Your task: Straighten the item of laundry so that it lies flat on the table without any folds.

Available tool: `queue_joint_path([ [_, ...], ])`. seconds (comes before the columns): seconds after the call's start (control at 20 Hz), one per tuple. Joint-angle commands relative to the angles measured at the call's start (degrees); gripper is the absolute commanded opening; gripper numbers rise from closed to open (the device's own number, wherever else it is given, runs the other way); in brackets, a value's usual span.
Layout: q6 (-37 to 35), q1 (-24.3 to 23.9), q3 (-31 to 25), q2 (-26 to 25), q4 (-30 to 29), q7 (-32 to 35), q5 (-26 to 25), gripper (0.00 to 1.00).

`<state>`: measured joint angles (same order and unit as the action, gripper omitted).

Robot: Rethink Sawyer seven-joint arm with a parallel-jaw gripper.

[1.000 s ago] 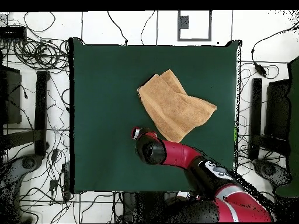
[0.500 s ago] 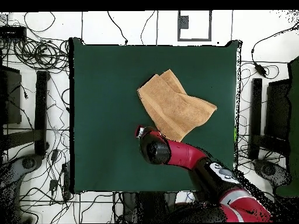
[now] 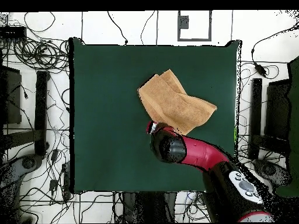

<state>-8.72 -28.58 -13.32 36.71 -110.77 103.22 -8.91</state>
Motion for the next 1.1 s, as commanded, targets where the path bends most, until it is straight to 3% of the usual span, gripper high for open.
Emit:
queue_joint_path([
  [0.05, -4.4, 1.1, -0.6, -1.6, 1.0, 6.8, 1.6, 1.00],
  [0.8, 5.6, 2.1, 0.0, -13.8, 7.1, 7.8, 0.2, 1.00],
  [1.1, 8.6, 3.5, 0.9, -16.4, 8.2, 9.4, 1.1, 1.00],
])
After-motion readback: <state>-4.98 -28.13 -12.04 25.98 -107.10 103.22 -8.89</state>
